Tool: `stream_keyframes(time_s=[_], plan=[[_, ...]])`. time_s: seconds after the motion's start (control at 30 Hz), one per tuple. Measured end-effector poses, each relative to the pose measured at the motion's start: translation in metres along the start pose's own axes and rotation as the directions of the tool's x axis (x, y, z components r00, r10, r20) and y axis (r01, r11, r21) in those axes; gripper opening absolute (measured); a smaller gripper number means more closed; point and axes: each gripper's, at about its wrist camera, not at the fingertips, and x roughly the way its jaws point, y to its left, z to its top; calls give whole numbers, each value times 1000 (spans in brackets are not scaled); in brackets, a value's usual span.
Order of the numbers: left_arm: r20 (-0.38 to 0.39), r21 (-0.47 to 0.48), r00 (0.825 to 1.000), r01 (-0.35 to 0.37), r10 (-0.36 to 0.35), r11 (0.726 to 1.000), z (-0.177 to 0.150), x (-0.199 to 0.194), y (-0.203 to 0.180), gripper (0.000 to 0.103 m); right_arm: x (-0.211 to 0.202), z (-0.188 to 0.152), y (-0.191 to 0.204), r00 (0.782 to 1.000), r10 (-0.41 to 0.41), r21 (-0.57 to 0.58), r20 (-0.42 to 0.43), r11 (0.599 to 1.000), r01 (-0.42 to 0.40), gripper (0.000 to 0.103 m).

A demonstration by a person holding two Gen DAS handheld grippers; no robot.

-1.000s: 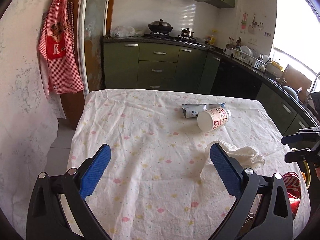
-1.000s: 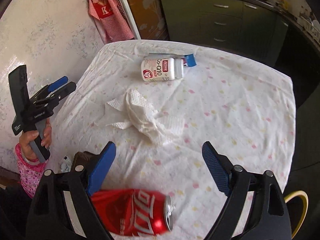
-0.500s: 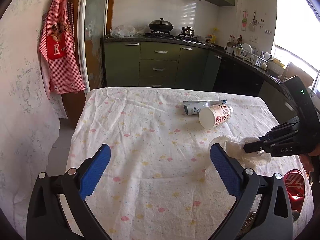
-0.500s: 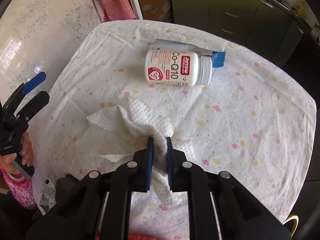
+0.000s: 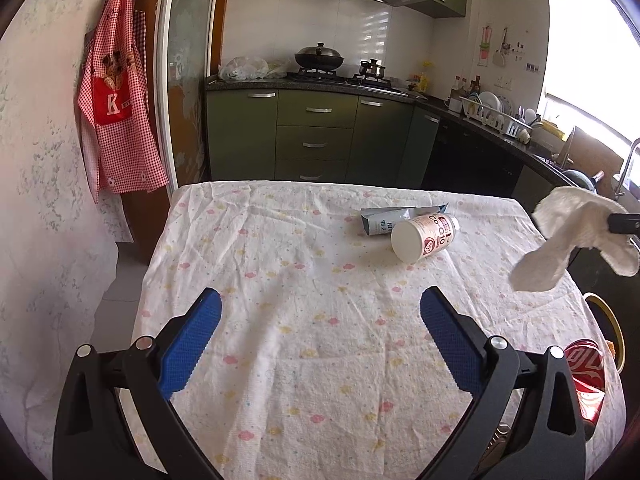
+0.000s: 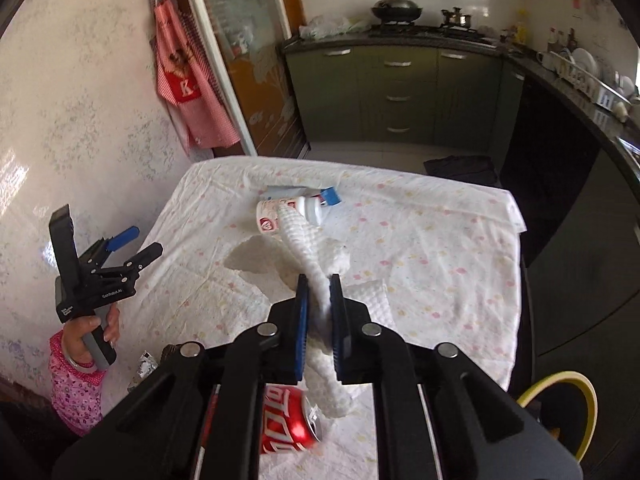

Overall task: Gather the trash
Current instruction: 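Lift the tissue over the bin and open the right gripper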

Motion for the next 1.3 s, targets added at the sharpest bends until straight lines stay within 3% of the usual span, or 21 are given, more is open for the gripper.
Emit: stream_keyframes(time_s=[0.17, 0.33, 0.5, 0.63, 0.83, 0.93, 1.0, 1.3], plan=[[7, 4, 1000, 8, -8, 1000, 0, -2, -2, 98, -77, -33, -54, 987, -128, 135, 97, 984, 114, 10], [8, 18, 1000, 9, -9, 1000, -1, -3, -7, 98, -123, -83, -116, 961, -266, 300, 79, 926, 231, 12], [9, 22, 1000, 15, -15, 1000, -2, -3, -9, 98, -125, -128, -173, 933, -359, 441, 1, 838, 322, 12], [6, 23, 1000, 19, -19, 1000, -3, -1, -10, 98, -111, -153, -214, 920, -387, 525, -60, 772, 358, 12], [1, 30, 1000, 22, -22, 999, -3, 0, -12, 98, -81, -164, -257, 921, -377, 585, -101, 726, 362, 12], [-1, 36, 1000, 25, -25, 999, -4, 1, -14, 98, -71, -162, -261, 930, -359, 604, -82, 724, 333, 19], [-4, 42, 1000, 31, -31, 999, -4, 1, -16, 98, -74, -161, -253, 938, -344, 607, -48, 736, 301, 42], [-14, 128, 992, 129, -128, 983, -6, -7, -44, 98, -80, -180, -188, 943, -333, 555, -24, 780, 290, 55]])
